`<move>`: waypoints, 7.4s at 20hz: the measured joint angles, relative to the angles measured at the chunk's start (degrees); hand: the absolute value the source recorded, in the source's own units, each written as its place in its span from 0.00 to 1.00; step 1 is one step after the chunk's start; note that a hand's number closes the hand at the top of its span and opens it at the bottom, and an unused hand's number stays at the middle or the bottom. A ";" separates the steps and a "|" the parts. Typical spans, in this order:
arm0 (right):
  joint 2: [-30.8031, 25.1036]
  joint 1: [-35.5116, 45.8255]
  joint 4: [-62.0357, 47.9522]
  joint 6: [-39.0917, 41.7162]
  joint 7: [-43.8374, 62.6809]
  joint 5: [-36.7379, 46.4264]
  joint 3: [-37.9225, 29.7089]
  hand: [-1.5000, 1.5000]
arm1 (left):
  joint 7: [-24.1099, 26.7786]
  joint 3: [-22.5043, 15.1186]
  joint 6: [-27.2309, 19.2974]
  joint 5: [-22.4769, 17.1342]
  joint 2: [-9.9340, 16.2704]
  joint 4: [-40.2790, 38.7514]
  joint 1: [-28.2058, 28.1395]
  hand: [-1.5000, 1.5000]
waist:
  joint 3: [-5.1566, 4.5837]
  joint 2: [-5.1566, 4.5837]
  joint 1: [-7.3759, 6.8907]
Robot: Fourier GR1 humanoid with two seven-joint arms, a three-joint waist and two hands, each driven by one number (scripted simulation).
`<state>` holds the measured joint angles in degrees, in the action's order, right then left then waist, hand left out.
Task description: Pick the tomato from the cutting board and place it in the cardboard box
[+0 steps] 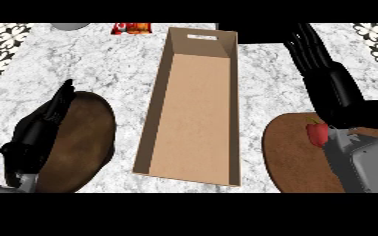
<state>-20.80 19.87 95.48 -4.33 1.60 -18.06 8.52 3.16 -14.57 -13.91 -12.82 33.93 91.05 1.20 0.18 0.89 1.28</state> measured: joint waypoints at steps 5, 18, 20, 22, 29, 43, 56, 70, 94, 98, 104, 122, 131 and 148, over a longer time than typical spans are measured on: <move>-6.90 -10.05 1.27 12.75 -2.01 -9.03 -5.38 0.00 | -1.43 4.14 -3.48 2.41 1.98 -4.30 -0.44 0.50 | 0.00 -0.58 0.46; -24.05 -25.97 -14.53 36.45 -36.41 2.44 -12.26 0.00 | -4.58 7.06 -7.29 4.63 3.03 -11.16 -1.39 0.50 | 0.29 -1.16 0.79; -25.96 -26.06 -17.70 35.25 -40.89 5.33 -13.57 0.00 | -5.10 6.68 -7.37 5.17 2.65 -11.79 -0.22 0.50 | 0.29 -1.22 0.33; -28.48 -26.30 -19.92 32.87 -44.73 9.25 -14.25 0.00 | -4.92 6.65 -7.02 5.31 2.41 -12.70 0.36 0.50 | 0.26 -1.23 -0.08; -37.61 -25.36 -23.21 24.83 -52.80 25.03 -9.61 0.00 | -6.14 6.04 -6.29 6.48 2.02 -13.80 3.19 0.50 | 0.09 -1.26 -1.59; -40.85 -15.22 -26.64 22.50 -51.17 44.86 4.51 0.00 | -6.61 7.21 -4.70 9.30 -0.15 -15.46 4.57 0.50 | -0.15 -1.06 -2.11; -36.53 -14.86 -25.71 22.72 -50.04 52.07 4.94 0.00 | -6.71 11.15 -2.51 13.37 -3.42 -15.40 3.93 0.50 | -0.19 -0.89 -1.35; -38.40 -21.51 -15.11 23.84 -49.92 48.51 4.15 0.00 | -5.58 14.25 -0.06 15.45 -5.04 -16.34 3.25 0.50 | -0.21 -0.80 -1.03; -24.87 -20.45 -15.84 14.52 -45.49 60.67 -1.83 1.00 | -7.68 18.12 3.23 19.76 -8.33 -13.42 3.27 0.50 | -0.65 -0.49 -1.08; -22.30 -14.65 -18.29 13.02 -44.92 60.87 -3.98 1.00 | -7.13 18.44 3.59 20.27 -8.63 -14.10 4.14 0.50 | -0.50 -0.67 -1.54; -18.15 5.57 -32.44 13.56 -43.52 63.52 -4.24 1.00 | -7.69 17.21 3.94 21.33 -9.69 -15.20 7.21 0.50 | -0.25 -1.47 -3.97; -8.10 28.29 -36.52 23.39 -45.77 52.67 -8.78 1.00 | -7.41 20.08 5.41 21.46 -9.23 -14.83 4.98 0.50 | -0.20 -0.75 -1.70; 4.05 33.77 -29.01 32.21 -25.44 46.86 -7.91 1.00 | -6.55 20.42 4.95 22.64 -10.62 -15.68 4.88 0.50 | -0.21 -0.68 -1.41; 20.22 43.24 -45.89 16.36 -10.39 47.15 4.45 1.00 | -5.19 22.19 7.52 23.17 -10.50 -16.89 6.09 0.50 | -0.23 -1.17 -2.81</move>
<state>-0.58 63.11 49.59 12.03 -8.80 29.09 12.97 -2.03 7.62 -6.39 10.36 23.43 74.16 7.29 -0.05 -0.28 -1.54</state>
